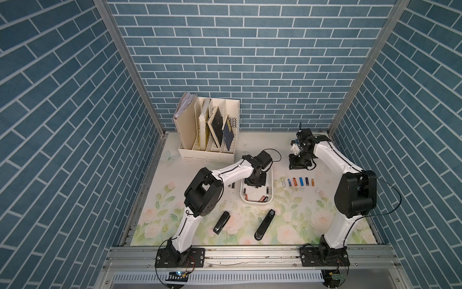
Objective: Take the batteries out of the storage box
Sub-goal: Pick up the battery from the storage box, then place the battery at the center of the board.
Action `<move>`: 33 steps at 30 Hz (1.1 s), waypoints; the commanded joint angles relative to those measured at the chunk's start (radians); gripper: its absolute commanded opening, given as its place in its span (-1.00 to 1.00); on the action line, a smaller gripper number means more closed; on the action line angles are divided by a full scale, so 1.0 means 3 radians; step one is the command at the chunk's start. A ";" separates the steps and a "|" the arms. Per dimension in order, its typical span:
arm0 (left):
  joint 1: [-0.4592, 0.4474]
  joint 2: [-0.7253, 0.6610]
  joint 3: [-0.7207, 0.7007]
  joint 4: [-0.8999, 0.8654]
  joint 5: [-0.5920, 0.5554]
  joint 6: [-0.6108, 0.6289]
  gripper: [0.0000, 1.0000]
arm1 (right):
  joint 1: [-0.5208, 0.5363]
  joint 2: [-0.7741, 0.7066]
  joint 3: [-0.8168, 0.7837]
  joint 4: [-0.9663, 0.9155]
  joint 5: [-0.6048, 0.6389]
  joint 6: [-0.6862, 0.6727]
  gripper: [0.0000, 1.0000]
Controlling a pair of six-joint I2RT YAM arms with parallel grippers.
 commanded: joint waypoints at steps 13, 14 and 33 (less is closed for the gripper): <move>0.0628 -0.1012 -0.0728 0.0133 0.0064 0.0104 -0.59 | 0.0025 0.0037 0.0057 -0.0108 -0.0049 -0.0050 -0.40; 0.0699 -0.1086 -0.0796 0.0122 0.0056 0.0139 -0.59 | 0.0030 0.0046 0.0070 -0.0110 -0.0046 -0.0050 -0.41; 0.1974 -0.1519 -0.1829 0.0119 0.0079 0.0943 -0.58 | 0.0038 0.0078 0.0162 -0.0195 -0.0006 -0.0039 -0.41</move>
